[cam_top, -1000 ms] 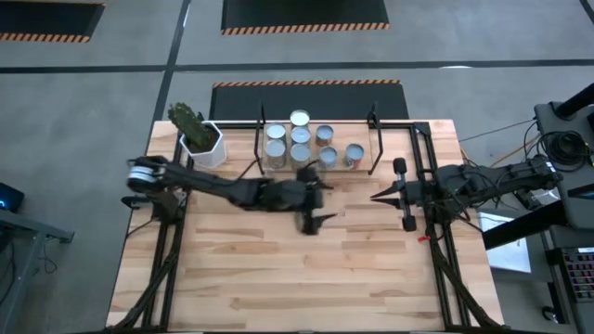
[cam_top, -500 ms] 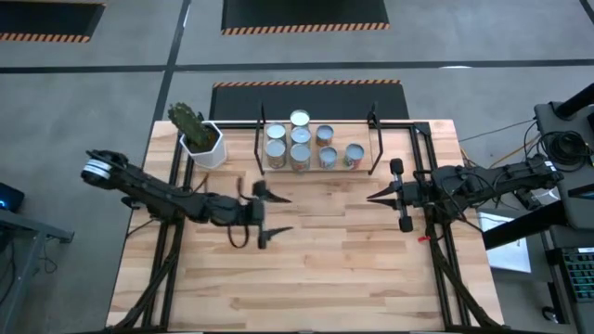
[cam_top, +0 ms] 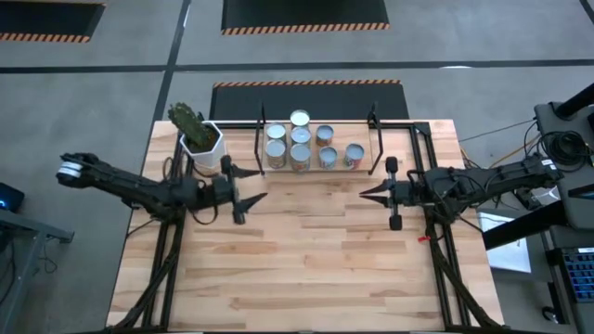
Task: Pick and place cans onto a shelf
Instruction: Put the small canned oranges on the shelf
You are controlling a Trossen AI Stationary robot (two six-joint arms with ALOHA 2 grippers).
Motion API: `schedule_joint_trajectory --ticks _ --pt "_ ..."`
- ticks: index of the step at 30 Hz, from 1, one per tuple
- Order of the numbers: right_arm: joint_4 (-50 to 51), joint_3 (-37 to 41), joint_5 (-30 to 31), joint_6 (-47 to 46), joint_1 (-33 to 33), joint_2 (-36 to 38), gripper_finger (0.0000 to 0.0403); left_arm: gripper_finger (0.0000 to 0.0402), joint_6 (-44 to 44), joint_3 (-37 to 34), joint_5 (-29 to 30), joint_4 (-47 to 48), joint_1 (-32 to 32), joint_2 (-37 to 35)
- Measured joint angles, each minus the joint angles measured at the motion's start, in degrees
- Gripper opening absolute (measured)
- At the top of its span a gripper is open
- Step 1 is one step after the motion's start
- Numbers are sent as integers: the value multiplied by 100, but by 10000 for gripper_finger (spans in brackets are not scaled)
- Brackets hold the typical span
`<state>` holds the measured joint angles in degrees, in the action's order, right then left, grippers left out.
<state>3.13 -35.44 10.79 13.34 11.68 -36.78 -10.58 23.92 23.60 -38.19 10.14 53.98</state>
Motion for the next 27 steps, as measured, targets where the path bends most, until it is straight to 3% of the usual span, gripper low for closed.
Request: schedule_joint_trajectory --ticks 4,8,12,15,27 --pt "-88 -36 345 -318 4 -109 12 205 -357 -113 -1206 363 -113 -350" --pt "8 -113 867 -702 0 -179 12 107 -568 -343 -1412 366 -115 -480" --pt "18 -114 876 -734 2 -208 12 17 -804 -685 -1826 313 -115 -544" --pt "3 -114 876 -731 2 -204 12 15 -843 -931 -2087 -15 -118 -706" --pt "3 -130 881 -595 2 -202 12 2 -750 -1497 -2109 4 -298 -1699"
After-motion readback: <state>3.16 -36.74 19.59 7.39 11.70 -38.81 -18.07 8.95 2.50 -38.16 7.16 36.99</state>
